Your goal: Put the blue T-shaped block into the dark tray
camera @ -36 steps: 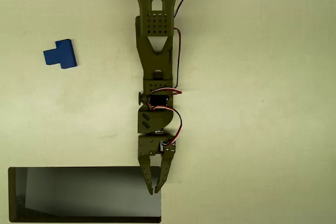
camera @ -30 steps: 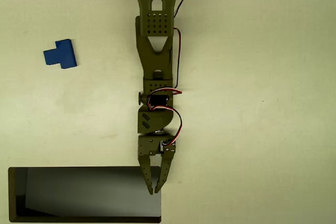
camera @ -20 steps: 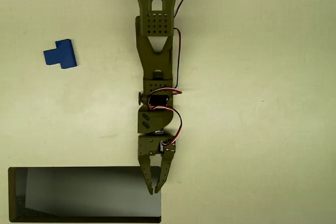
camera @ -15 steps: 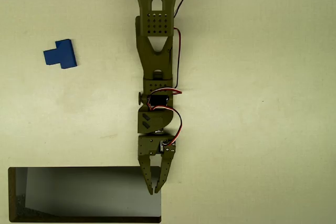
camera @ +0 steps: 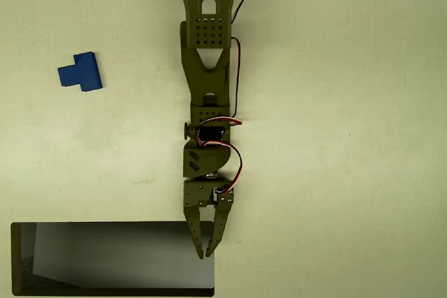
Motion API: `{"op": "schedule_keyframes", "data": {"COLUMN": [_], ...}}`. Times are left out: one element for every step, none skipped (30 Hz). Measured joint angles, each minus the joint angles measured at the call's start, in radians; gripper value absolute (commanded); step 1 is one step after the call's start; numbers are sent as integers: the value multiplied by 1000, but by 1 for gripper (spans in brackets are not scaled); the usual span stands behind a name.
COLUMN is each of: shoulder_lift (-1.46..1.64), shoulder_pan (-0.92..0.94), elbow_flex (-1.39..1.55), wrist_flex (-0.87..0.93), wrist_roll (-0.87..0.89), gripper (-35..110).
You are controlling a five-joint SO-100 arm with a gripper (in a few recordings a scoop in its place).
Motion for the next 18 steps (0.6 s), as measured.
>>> {"op": "schedule_keyframes", "data": {"shoulder_lift": [0, 0, 0, 0, 0, 0, 0, 0, 0, 3, 20, 66, 130, 215, 291, 387, 486, 607], "shoulder_pan": [0, 0, 0, 0, 0, 0, 0, 0, 0, 0, 0, 0, 0, -2, 3, 6, 9, 20], "elbow_flex": [0, 0, 0, 0, 0, 0, 0, 3, 12, 35, 81, 184, 305, 456, 572, 687, 798, 910], "wrist_flex": [0, 0, 0, 0, 0, 0, 0, 0, -3, -21, -43, -95, -156, -207, -233, -206, -169, -109], "wrist_roll": [0, 0, 0, 0, 0, 0, 0, 0, 0, -9, -3, 21, 69, 118, 158, 192, 224, 252], "gripper": [0, 0, 0, 0, 0, 0, 0, 0, 0, 0, 0, 0, 0, 0, 0, 0, 0, 0]}}
